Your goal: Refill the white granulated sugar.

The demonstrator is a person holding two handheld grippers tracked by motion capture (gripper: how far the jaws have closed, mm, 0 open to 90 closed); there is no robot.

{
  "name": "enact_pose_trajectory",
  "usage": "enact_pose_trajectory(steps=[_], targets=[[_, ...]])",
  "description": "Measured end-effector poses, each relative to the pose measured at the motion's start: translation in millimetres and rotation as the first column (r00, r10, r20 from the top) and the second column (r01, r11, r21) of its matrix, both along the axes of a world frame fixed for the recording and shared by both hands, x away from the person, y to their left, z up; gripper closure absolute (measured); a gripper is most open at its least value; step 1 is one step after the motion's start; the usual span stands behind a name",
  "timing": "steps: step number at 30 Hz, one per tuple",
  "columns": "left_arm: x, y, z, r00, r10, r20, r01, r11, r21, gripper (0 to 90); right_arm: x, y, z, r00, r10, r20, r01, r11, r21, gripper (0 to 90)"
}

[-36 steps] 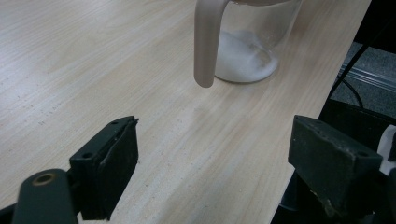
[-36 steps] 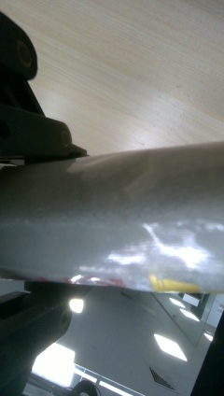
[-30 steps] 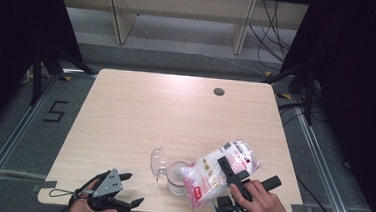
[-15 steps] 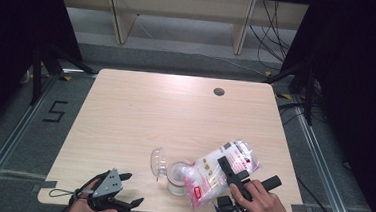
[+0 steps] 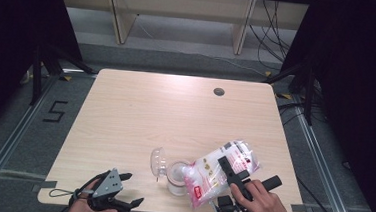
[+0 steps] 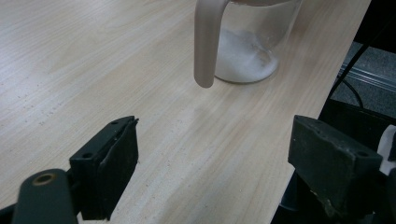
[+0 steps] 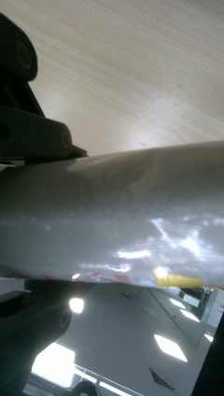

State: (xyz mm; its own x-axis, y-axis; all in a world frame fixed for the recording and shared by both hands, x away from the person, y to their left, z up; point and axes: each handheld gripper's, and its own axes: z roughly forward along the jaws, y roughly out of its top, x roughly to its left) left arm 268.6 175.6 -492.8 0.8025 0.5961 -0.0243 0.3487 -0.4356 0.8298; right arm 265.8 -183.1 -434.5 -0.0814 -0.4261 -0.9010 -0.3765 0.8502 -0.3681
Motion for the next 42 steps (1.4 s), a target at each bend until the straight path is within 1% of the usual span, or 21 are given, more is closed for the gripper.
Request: enact_pose_trajectory(steps=[1,2,4,5,6,9,10,12,32,34,38,40,41,42], targets=[[-0.2,-0.4,-0.1,1.0000,0.001,-0.002,-0.001,1.0000,-0.008,15.8,0.1,0.0,0.1,1.0000,-0.003,-0.004,0.003,1.000,0.000,58.5],[0.1,0.2,0.1,1.0000,0.000,0.000,0.000,1.0000,0.001,15.8,-0.4,-0.5,-0.4,0.9999,-0.012,-0.009,0.012,1.000,0.004,58.5],[0.0,-0.1,-0.5,1.0000,0.003,0.003,-0.003,1.0000,0.000,15.8,0.1,0.0,0.1,1.0000,-0.002,-0.004,0.002,1.000,0.000,58.6],[0.8,0.3,-0.6,1.0000,-0.002,0.006,0.002,0.9999,0.010,15.8,0.1,-0.2,0.1,1.0000,-0.002,-0.003,0.002,1.000,0.002,58.6],[-0.2,-0.2,-0.4,1.0000,0.004,0.001,-0.004,1.0000,0.000,15.8,0.1,-0.2,0.0,1.0000,-0.001,-0.003,0.001,1.000,0.002,58.6],[-0.2,-0.1,-0.1,1.0000,0.005,0.001,-0.005,1.0000,0.004,15.8,-0.4,-0.9,-0.5,0.9999,-0.011,-0.007,0.011,1.000,0.011,58.7],[-0.1,0.0,-0.1,1.0000,0.005,0.001,-0.005,1.0000,0.003,15.8,0.2,-0.2,0.4,1.0000,0.000,-0.005,0.000,1.000,0.000,58.8],[0.0,-0.1,-0.2,1.0000,0.004,0.001,-0.004,1.0000,0.001,15.8,-0.9,-1.6,-1.3,0.9997,-0.022,-0.013,0.023,1.000,0.021,58.9],[0.0,0.2,0.2,1.0000,0.000,0.000,0.000,1.0000,0.001,15.8,0.3,-2.0,-0.5,0.9995,-0.023,-0.022,0.024,1.000,0.012,60.2],[-0.3,-0.2,0.0,1.0000,0.000,-0.001,0.000,1.0000,-0.006,15.8,0.5,-2.2,-0.9,0.9997,-0.020,-0.017,0.020,1.000,0.015,60.3],[0.0,0.3,0.2,1.0000,0.000,0.001,0.000,1.0000,0.001,15.8,0.5,-3.2,-1.1,0.9994,-0.024,-0.023,0.025,0.999,0.024,60.6],[-0.3,0.0,0.2,1.0000,0.000,0.000,0.000,1.0000,-0.004,15.8,1.8,-2.3,-0.2,0.9998,-0.006,-0.016,0.006,1.000,0.002,60.9],[-0.3,-0.1,0.2,1.0000,0.000,0.000,0.000,1.0000,-0.006,15.8,1.1,-3.2,-1.1,0.9996,-0.019,-0.020,0.020,1.000,0.014,60.9],[-0.3,-0.1,0.1,1.0000,0.001,0.000,-0.001,1.0000,-0.006,15.8,1.9,-2.4,0.0,0.9998,-0.006,-0.019,0.006,1.000,0.002,61.0]])
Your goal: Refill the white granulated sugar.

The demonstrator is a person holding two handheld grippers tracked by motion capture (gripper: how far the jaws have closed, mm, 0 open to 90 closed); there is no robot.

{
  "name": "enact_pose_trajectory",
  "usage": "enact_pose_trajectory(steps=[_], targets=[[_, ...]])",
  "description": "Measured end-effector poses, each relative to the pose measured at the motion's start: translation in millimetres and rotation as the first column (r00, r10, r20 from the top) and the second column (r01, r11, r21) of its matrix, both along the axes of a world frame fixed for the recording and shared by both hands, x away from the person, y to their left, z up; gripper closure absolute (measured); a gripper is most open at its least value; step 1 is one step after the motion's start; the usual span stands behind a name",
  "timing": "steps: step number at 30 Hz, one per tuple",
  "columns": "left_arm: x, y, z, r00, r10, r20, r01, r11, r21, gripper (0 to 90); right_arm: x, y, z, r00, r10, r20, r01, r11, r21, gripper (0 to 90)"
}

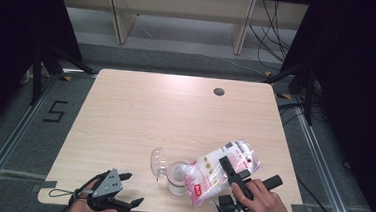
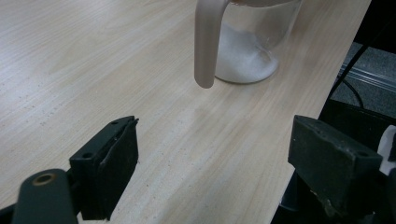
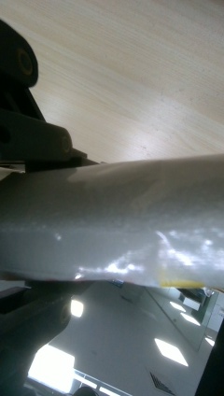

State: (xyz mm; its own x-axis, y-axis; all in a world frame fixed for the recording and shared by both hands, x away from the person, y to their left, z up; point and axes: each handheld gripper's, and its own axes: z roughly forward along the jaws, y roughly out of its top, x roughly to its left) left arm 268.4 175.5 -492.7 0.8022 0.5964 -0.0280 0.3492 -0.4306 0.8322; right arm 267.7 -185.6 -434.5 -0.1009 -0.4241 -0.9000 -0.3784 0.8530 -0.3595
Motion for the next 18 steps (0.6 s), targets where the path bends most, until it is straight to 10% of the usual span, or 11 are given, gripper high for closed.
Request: enact_pose_trajectory(steps=[18], targets=[[-0.1,-0.1,0.0,1.0000,0.000,0.000,0.000,1.0000,0.000,15.8,-0.9,-2.0,-0.2,0.9998,-0.021,-0.004,0.021,1.000,0.015,61.7]])
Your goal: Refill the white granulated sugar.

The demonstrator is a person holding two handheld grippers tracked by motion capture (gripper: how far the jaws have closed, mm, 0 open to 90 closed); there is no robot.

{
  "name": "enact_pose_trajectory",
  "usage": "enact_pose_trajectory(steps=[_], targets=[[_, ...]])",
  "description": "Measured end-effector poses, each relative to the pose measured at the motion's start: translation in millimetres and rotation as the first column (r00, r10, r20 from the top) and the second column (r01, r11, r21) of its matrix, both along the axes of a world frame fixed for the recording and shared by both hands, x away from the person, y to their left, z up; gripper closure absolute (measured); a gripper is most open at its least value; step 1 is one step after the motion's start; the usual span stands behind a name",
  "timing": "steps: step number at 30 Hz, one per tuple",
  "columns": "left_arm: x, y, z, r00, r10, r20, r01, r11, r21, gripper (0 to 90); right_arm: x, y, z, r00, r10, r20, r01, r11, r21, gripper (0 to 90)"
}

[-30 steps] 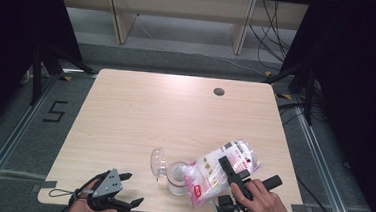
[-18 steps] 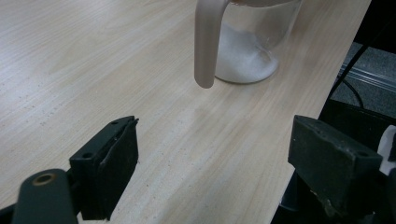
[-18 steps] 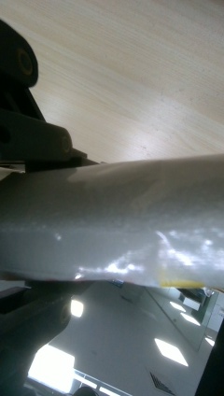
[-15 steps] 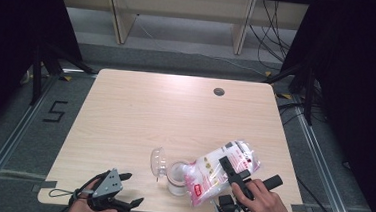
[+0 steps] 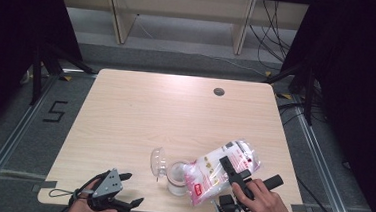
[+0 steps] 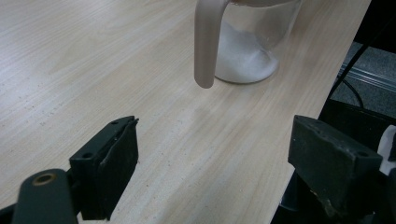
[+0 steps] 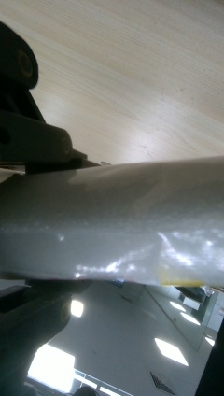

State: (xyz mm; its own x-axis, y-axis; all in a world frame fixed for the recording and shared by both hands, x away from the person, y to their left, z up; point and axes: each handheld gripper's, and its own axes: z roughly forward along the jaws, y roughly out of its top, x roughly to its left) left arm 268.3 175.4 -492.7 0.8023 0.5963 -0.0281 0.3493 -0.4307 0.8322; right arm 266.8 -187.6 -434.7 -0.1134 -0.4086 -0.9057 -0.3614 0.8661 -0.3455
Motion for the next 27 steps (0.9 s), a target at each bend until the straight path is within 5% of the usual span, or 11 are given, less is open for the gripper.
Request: enact_pose_trajectory(steps=[27], targets=[[0.2,0.2,-0.2,1.0000,0.001,0.002,-0.001,1.0000,0.007,15.8,0.9,0.3,1.2,0.9999,0.010,0.000,-0.010,1.000,-0.002,62.1]])
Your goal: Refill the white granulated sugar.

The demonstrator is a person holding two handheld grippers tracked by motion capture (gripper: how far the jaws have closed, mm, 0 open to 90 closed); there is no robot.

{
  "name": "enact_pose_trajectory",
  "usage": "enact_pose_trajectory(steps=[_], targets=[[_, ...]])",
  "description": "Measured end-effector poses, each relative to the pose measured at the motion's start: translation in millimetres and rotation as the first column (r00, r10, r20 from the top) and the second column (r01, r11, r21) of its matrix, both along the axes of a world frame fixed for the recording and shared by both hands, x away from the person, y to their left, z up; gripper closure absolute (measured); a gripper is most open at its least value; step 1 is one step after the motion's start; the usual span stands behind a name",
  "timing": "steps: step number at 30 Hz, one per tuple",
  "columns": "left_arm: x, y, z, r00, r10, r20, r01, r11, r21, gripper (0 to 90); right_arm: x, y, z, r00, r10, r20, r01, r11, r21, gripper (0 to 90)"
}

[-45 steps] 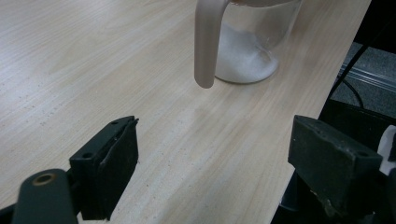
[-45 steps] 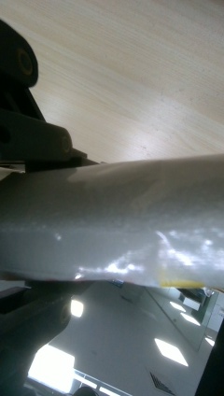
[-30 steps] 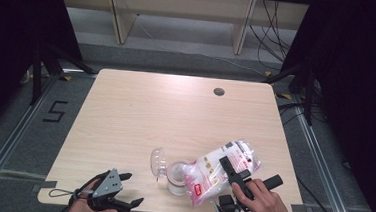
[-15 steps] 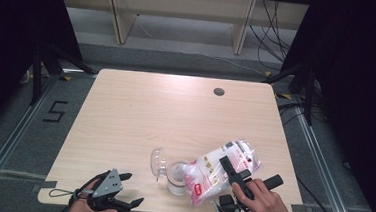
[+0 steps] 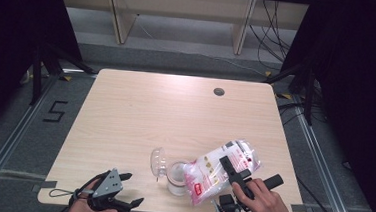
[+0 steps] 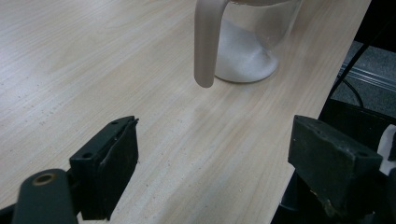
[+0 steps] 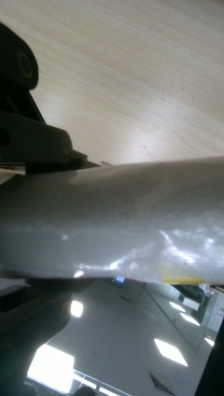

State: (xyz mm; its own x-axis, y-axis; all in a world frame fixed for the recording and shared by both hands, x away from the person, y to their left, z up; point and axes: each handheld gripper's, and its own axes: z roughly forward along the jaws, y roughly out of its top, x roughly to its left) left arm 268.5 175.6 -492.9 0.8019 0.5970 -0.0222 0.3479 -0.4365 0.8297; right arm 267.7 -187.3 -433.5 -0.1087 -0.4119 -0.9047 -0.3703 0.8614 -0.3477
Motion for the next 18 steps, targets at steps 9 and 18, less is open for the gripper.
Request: enact_pose_trajectory(steps=[9,18], targets=[[-0.2,-0.3,0.1,1.0000,-0.002,-0.003,0.002,1.0000,-0.006,15.8,-0.2,-0.1,0.3,1.0000,-0.005,-0.005,0.005,1.000,0.000,62.2],[0.0,0.1,0.1,1.0000,-0.001,0.001,0.001,1.0000,0.002,15.8,-0.5,0.6,1.2,1.0000,-0.002,0.000,0.002,1.000,-0.007,62.3]])
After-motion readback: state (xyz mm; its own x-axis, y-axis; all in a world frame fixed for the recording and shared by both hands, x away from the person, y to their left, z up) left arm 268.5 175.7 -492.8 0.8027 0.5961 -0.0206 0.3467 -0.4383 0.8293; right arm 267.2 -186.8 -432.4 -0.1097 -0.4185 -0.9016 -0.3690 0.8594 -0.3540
